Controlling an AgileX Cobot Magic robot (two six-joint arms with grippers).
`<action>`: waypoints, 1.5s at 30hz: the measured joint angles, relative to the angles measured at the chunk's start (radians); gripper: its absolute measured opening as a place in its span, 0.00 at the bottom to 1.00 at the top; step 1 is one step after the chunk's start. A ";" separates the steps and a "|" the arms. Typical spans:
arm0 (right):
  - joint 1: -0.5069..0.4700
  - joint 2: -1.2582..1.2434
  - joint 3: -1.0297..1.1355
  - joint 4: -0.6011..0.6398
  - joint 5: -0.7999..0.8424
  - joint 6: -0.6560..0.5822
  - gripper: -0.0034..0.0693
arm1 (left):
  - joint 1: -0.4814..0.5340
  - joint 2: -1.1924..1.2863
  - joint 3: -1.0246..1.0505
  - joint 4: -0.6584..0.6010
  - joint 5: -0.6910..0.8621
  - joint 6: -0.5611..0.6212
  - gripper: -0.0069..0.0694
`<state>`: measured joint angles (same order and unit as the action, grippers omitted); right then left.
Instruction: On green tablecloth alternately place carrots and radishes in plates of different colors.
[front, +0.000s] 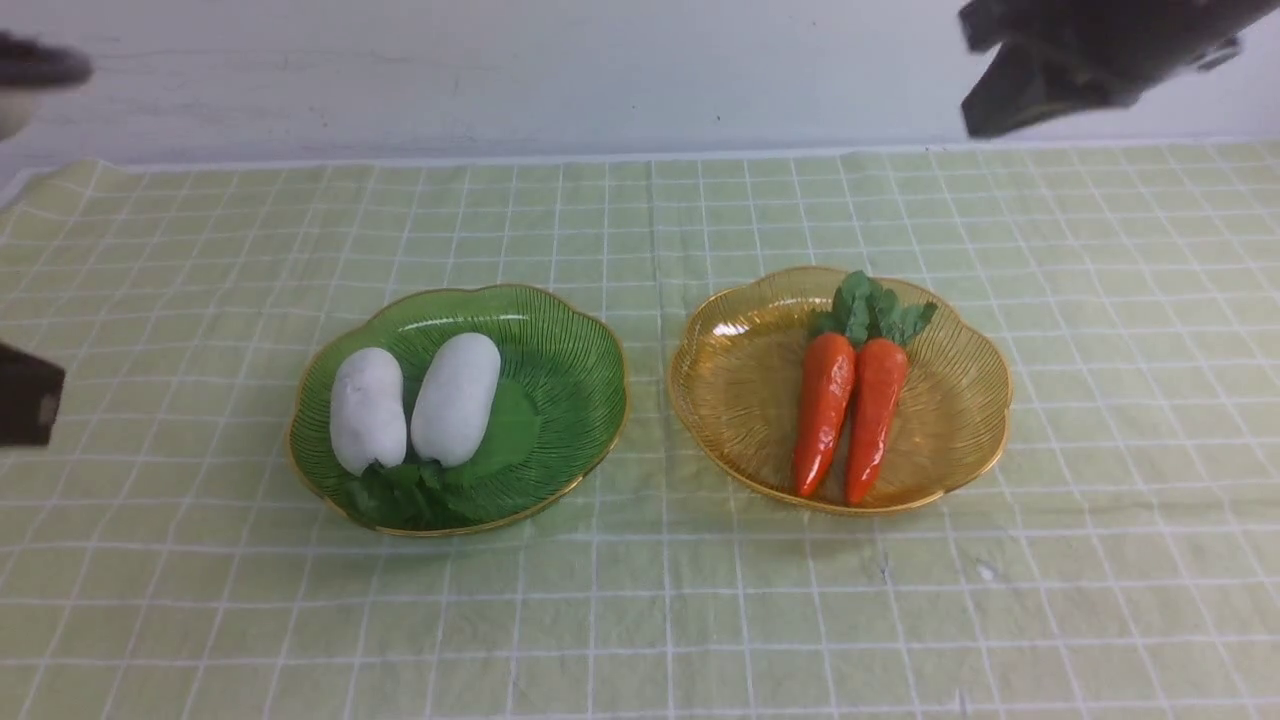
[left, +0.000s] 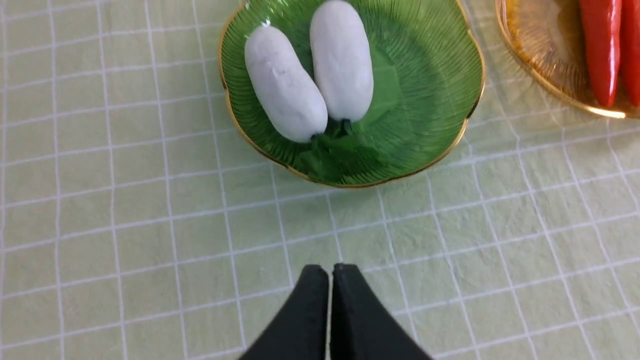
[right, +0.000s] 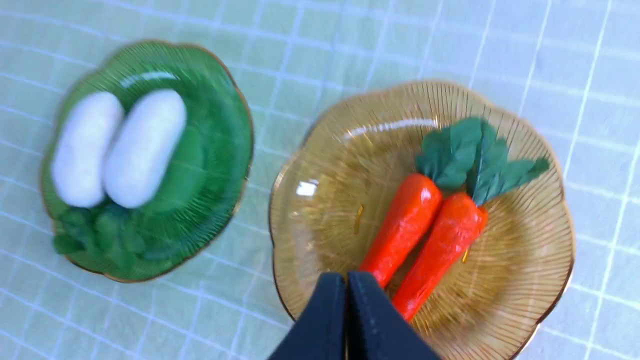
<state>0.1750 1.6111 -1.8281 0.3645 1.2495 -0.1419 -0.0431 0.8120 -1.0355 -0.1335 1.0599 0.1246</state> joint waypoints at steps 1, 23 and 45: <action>0.000 -0.063 0.000 -0.003 0.003 0.000 0.03 | 0.000 -0.076 0.063 -0.004 -0.064 0.000 0.08; 0.000 -1.513 1.430 -0.083 -1.225 0.004 0.03 | 0.000 -0.613 0.535 -0.017 -0.431 -0.039 0.08; 0.000 -1.624 1.620 -0.047 -1.426 0.004 0.03 | 0.000 -0.613 0.565 -0.060 -0.500 -0.046 0.08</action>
<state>0.1750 -0.0128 -0.2076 0.3171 -0.1762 -0.1376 -0.0431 0.1992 -0.4705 -0.1938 0.5603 0.0787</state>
